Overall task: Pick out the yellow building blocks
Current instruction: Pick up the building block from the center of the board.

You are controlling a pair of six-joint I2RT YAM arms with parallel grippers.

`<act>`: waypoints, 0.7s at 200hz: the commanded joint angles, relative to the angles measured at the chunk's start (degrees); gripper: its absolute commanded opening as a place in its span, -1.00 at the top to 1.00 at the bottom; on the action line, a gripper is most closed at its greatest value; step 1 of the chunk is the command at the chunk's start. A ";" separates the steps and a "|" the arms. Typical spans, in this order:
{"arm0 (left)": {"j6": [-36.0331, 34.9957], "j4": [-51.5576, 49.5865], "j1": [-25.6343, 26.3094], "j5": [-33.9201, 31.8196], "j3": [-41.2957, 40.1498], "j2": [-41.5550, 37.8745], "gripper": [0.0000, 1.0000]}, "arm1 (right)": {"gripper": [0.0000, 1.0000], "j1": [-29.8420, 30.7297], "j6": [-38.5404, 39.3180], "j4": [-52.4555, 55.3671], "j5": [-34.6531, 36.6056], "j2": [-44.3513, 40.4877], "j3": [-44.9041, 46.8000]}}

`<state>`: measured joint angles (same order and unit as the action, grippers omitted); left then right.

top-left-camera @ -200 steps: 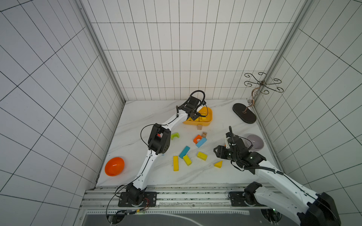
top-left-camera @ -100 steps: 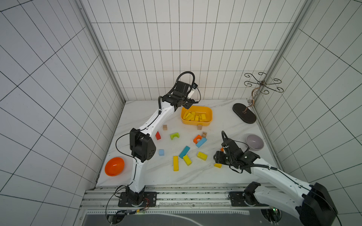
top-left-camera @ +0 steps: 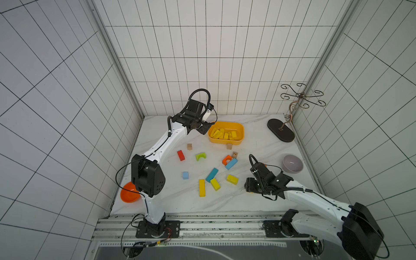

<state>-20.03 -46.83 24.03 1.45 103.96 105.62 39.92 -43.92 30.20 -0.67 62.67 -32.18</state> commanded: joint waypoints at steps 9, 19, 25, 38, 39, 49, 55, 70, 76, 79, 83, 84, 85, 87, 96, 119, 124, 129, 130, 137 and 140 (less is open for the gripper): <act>0.63 0.56 -0.76 1.71 -1.62 -3.85 -0.43 | -0.26 0.68 -0.26 1.43 1.56 2.43 0.09; 0.50 0.58 -0.81 1.80 -2.42 -4.36 -0.42 | -0.27 0.73 0.00 0.71 1.21 3.59 0.16; 0.37 0.60 -0.83 1.71 -2.98 -4.66 -0.42 | -0.27 0.68 0.15 0.19 0.99 4.28 0.02; 0.23 0.71 -0.98 1.65 -4.15 -5.14 -0.42 | -0.27 0.80 0.46 -1.03 0.59 5.53 -0.16; 0.24 0.74 -0.99 1.68 -4.27 -5.15 -0.43 | -0.27 0.83 0.44 -1.11 0.58 5.61 -0.16; 0.23 0.65 -1.06 1.68 -4.94 -5.42 -0.42 | -0.27 0.93 0.68 -2.04 0.38 6.35 -0.49; 0.26 0.44 -1.05 1.66 -5.24 -5.51 -0.42 | -0.27 1.02 0.87 -2.33 0.33 6.78 -0.82; 0.33 -0.46 -1.09 1.58 -5.79 -5.85 -0.42 | -0.26 1.38 1.50 -3.07 0.07 7.99 -1.76; 0.34 -0.83 -1.07 1.52 -5.92 -6.01 -0.42 | -0.25 1.66 1.85 -3.38 -0.07 8.51 -2.11; 0.30 -1.01 -1.09 1.49 -5.96 -6.04 -0.42 | -0.25 1.77 1.98 -3.46 -0.18 8.78 -2.28; 0.33 -1.29 -1.14 1.45 -6.04 -6.13 -0.42 | -0.25 2.02 2.16 -3.56 -0.29 9.26 -2.49; 0.34 -1.31 -1.11 1.45 -6.05 -6.13 -0.42 | -0.25 2.10 2.25 -3.61 -0.29 9.37 -2.60; 0.30 -1.41 -1.10 1.40 -6.05 -6.17 -0.42 | -0.25 2.14 2.26 -3.58 -0.30 9.47 -2.70; 0.33 -1.60 -1.09 1.41 -6.05 -6.16 -0.42 | -0.25 2.23 2.39 -3.59 -0.23 9.70 -2.82; 0.34 -2.25 -1.09 1.21 -6.22 -6.25 -0.42 | -0.24 2.95 2.72 -3.57 -0.08 10.76 -3.13; 0.50 -3.66 -1.09 1.46 -7.24 -6.85 -0.41 | -0.23 5.03 2.83 -3.57 0.28 12.92 -2.99; 0.50 -3.63 -1.09 1.60 -7.73 -7.15 -0.41 | -0.23 5.56 2.61 -3.61 0.62 13.18 -2.78; 0.48 -3.67 -1.09 1.74 -8.24 -7.48 -0.41 | -0.23 6.04 2.35 -3.61 1.02 13.33 -2.50; 0.50 -3.60 -1.09 1.77 -8.38 -7.55 -0.41 | -0.23 6.13 2.31 -3.63 1.11 13.38 -2.47; 0.52 -3.46 -1.09 1.76 -9.07 -8.11 -0.41 | -0.23 6.74 2.07 -3.80 1.57 13.56 -2.11; 0.52 -3.40 -1.09 1.72 -9.35 -8.27 -0.41 | -0.23 6.91 1.89 -3.79 1.69 13.66 -1.97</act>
<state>-19.94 -49.21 23.18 2.35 96.49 100.38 44.64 -41.04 25.41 0.64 74.02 -33.58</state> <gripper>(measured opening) 0.707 0.615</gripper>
